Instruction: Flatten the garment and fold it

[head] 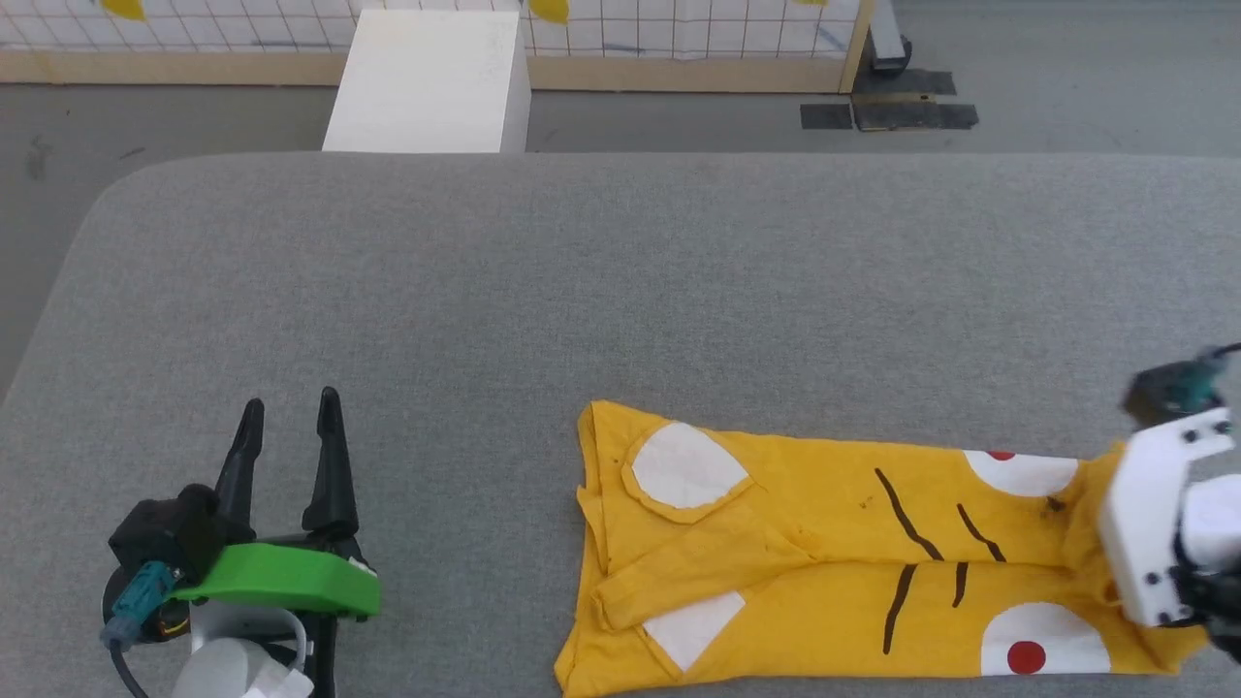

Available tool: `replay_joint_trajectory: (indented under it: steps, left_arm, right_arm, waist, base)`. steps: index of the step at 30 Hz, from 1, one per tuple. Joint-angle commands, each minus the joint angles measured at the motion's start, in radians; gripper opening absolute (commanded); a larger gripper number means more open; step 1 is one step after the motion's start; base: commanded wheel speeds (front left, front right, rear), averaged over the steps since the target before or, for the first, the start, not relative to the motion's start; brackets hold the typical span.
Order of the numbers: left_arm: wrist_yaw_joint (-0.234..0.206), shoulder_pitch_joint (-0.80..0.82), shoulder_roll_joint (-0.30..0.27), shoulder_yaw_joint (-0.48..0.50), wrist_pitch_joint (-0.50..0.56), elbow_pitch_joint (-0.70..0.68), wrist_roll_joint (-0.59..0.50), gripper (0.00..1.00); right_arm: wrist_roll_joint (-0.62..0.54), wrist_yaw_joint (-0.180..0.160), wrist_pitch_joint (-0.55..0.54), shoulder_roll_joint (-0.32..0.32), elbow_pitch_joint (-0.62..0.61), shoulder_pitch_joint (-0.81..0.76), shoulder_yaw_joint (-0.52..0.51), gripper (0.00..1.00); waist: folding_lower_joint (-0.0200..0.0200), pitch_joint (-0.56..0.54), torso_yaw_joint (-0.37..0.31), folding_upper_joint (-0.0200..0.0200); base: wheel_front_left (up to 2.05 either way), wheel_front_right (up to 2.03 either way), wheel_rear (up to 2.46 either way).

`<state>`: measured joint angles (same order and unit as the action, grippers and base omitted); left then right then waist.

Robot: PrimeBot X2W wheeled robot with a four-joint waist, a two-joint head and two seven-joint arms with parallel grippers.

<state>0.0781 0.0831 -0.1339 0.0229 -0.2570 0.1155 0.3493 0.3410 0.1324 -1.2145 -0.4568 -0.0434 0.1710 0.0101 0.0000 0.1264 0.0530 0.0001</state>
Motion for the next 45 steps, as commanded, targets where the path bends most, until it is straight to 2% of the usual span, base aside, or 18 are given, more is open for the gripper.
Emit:
replay_joint_trajectory:
  steps: [1, 5, 9, 16, 22, 28, 33, 34, 35, 40, 45]
  left_arm:
    - [-0.002, -0.007, 0.0, 0.0, -0.004, 0.001, 0.007, 1.0]
    - [0.0, -0.008, 0.003, -0.006, -0.004, 0.006, 0.015, 1.0]
    - [0.002, -0.004, 0.003, -0.01, -0.004, 0.012, 0.022, 1.0]
    - [0.001, -0.01, 0.008, -0.006, -0.004, 0.019, 0.031, 1.0]
    - [0.002, -0.018, 0.013, -0.008, -0.004, 0.024, 0.037, 1.0]
    - [0.002, -0.013, 0.021, -0.008, -0.005, 0.023, 0.046, 1.0]
    - [0.003, -0.016, 0.024, 0.002, -0.005, 0.019, 0.049, 1.0]
    - [0.003, -0.017, 0.025, 0.005, -0.005, 0.019, 0.049, 1.0]
    - [0.002, -0.021, 0.024, 0.011, -0.005, 0.019, 0.049, 1.0]
    - [0.003, -0.029, 0.021, 0.015, -0.005, 0.028, 0.049, 1.0]
    - [0.002, -0.036, 0.019, 0.018, -0.005, 0.029, 0.048, 1.0]
  right_arm:
    - [0.026, -0.002, -0.014, 0.005, -0.038, -0.006, 0.028, 0.0]
    - [0.075, -0.002, 0.004, 0.055, -0.103, 0.016, 0.115, 0.0]
    - [0.098, -0.002, 0.058, 0.124, -0.076, 0.06, 0.207, 0.0]
    - [0.099, -0.002, 0.163, 0.257, 0.062, 0.15, 0.354, 0.0]
    - [0.089, -0.002, 0.256, 0.354, 0.196, 0.214, 0.424, 0.0]
    - [0.053, -0.002, 0.335, 0.396, 0.356, 0.258, 0.442, 0.0]
    - [0.01, -0.002, 0.405, 0.405, 0.481, 0.277, 0.439, 0.0]
    - [0.026, -0.002, 0.421, 0.406, 0.491, 0.278, 0.452, 0.4]
    - [0.066, -0.002, 0.452, 0.406, 0.492, 0.285, 0.487, 1.0]
    - [0.211, -0.002, 0.492, 0.406, 0.439, 0.314, 0.579, 1.0]
    - [0.299, -0.002, 0.537, 0.406, 0.372, 0.34, 0.602, 1.0]
  waist:
    - [0.0, -0.005, -0.001, -0.0001]
    - [0.0, -0.009, 0.002, -0.0001]
    - [0.0, -0.006, 0.022, -0.0001]
    - [0.0, -0.004, 0.064, -0.0001]
    - [0.0, 0.008, 0.103, -0.0001]
    - [0.0, 0.028, 0.133, -0.0001]
    - [0.0, 0.037, 0.138, -0.0001]
    - [0.0, 0.036, 0.137, -0.0001]
    - [0.0, 0.032, 0.128, -0.0001]
    - [0.0, 0.006, 0.094, -0.0001]
    - [0.0, -0.031, 0.049, -0.0001]
  base:
    - [0.0, 0.0, 0.0]
    - [0.0, 0.0, 0.0]
    - [0.0, 0.0, 0.0]
    - [0.0, 0.0, 0.0]
    - [0.0, 0.0, 0.0]
    - [0.0, 0.0, 0.0]
    - [0.0, 0.0, 0.0]
    - [0.0, 0.0, 0.0]
    - [0.0, 0.0, 0.0]
    - [0.0, 0.0, 0.0]
    - [0.0, 0.0, 0.0]
